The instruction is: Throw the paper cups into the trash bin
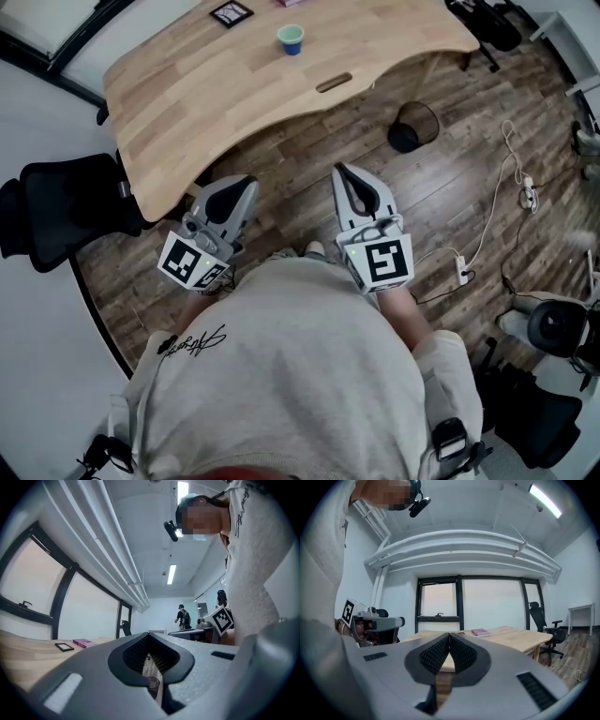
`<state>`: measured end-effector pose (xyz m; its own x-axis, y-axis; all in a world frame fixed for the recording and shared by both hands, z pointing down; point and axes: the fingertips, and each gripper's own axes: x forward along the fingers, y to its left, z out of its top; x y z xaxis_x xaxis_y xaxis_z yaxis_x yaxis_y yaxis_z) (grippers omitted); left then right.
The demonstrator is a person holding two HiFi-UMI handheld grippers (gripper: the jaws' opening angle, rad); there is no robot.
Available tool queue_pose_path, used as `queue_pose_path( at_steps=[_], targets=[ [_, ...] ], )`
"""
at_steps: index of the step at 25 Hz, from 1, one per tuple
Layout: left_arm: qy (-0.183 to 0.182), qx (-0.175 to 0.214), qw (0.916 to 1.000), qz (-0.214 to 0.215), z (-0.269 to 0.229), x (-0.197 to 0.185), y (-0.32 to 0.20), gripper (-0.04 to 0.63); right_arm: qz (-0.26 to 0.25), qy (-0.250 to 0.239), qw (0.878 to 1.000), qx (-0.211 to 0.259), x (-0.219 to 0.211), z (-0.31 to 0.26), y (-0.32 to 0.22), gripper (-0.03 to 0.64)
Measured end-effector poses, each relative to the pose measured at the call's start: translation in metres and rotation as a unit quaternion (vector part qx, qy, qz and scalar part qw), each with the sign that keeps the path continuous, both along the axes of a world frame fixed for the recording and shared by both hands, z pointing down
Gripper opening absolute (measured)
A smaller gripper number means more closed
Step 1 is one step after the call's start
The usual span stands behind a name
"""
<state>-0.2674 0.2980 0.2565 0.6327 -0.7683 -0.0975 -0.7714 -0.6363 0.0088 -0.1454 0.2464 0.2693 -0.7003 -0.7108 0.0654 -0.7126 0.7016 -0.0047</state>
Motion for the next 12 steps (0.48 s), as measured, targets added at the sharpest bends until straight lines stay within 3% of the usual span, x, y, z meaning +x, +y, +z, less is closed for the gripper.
queue_pose_path(
  at_steps=[12],
  targets=[
    [0.009, -0.016, 0.9992, -0.036, 0.006, -0.017, 0.01, 0.003, -0.027, -0.023, 0.999, -0.016, -0.011, 0.006, -0.002, 0.009]
  ],
)
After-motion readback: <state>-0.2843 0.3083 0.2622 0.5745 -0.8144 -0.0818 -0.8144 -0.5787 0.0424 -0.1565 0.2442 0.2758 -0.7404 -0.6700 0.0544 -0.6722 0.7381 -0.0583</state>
